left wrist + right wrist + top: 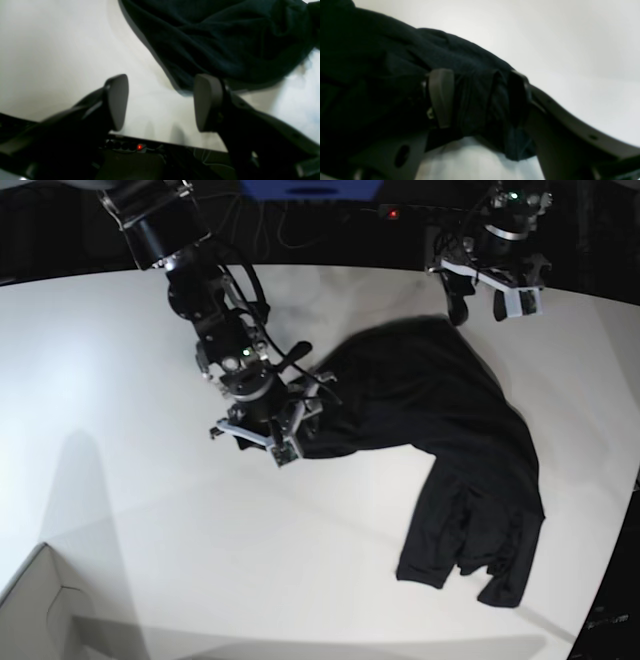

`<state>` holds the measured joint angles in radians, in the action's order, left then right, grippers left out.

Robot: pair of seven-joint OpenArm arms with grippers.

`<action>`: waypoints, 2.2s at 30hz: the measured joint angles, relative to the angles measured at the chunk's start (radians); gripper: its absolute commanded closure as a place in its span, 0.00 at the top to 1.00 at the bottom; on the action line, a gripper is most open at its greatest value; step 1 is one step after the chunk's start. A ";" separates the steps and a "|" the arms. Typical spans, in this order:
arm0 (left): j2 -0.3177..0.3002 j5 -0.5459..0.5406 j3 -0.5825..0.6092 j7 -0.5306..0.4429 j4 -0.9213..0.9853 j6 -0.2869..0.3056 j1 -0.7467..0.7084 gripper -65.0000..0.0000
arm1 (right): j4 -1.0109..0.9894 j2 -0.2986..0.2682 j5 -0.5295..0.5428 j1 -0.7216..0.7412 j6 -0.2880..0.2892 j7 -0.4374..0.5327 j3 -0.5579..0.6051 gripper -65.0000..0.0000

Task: Layout the t-shirt on the table in an organized manner, then fold the t-shirt properly
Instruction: 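Lift the grasped shirt edge with the right gripper and pull it back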

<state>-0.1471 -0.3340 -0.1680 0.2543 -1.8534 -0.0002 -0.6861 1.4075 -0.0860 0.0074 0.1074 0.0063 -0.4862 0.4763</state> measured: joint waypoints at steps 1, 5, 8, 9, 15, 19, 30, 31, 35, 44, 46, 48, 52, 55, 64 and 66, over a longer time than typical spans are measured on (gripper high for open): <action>0.000 0.000 0.000 0.000 0.000 0.000 0.000 0.61 | -0.005 0.000 0.000 0.003 0.000 0.000 0.000 0.52; 0.000 0.000 0.000 0.000 0.000 0.000 0.003 0.61 | -0.014 0.000 0.000 0.005 0.000 0.000 0.000 0.33; 0.000 0.000 0.000 0.000 0.000 0.000 0.003 0.61 | -0.009 0.000 0.000 0.004 0.000 -0.004 0.002 0.05; 0.000 0.000 0.000 0.000 0.000 0.000 0.003 0.61 | 0.003 -0.003 0.000 -0.001 0.000 -0.004 0.002 0.00; 0.001 0.000 0.000 0.000 0.000 0.000 0.006 0.61 | 0.205 -0.035 -0.002 -0.106 0.001 -0.012 -0.018 0.00; 0.003 0.000 -0.001 0.002 -0.024 0.000 0.006 0.61 | 0.396 -0.050 0.003 -0.208 0.001 -0.006 -0.050 0.00; -0.006 0.000 -0.001 0.003 -0.078 0.000 0.000 0.61 | 0.566 -0.175 -0.001 -0.499 0.000 0.000 -0.066 0.00; -0.008 0.000 -0.001 0.002 -0.078 0.000 0.000 0.61 | 0.557 -0.175 -0.001 -0.502 0.000 -0.003 -0.067 0.00; 0.002 -0.001 -0.037 0.005 -0.078 0.005 0.000 0.61 | 0.555 -0.188 0.000 -0.525 0.000 0.000 -0.071 0.00; 0.037 0.000 -0.164 0.004 -0.078 0.003 0.001 0.62 | 0.563 -0.183 0.000 -0.560 0.000 0.000 -0.175 0.00; 0.037 0.000 -0.163 0.005 -0.078 0.003 0.000 0.62 | 0.563 -0.165 0.000 -0.560 -0.001 0.000 -0.204 0.00; 0.040 0.000 -0.163 0.005 -0.078 0.003 0.003 0.62 | 0.563 -0.143 0.000 -0.559 0.000 0.000 -0.222 0.00; 0.042 0.000 -0.164 0.005 -0.078 0.003 0.017 0.62 | 0.571 -0.145 0.000 -0.573 -0.001 0.002 -0.220 0.00; 0.042 -0.001 -0.167 0.009 -0.078 0.003 0.072 0.62 | 0.571 -0.144 0.000 -0.596 -0.001 0.000 -0.220 0.00; 0.037 0.003 -0.278 0.008 -0.011 0.009 0.295 0.62 | 0.571 -0.144 0.003 -0.638 -0.001 -0.001 -0.220 0.00; 0.039 0.004 -0.299 0.011 0.024 0.006 0.343 0.62 | 0.571 -0.145 0.004 -0.635 -0.001 0.000 -0.222 0.00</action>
<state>-0.1078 -0.3302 -0.4667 0.2653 -1.8297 0.0059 -0.3431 1.9785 -0.2306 0.0113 -0.5274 0.0055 -0.4858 0.2543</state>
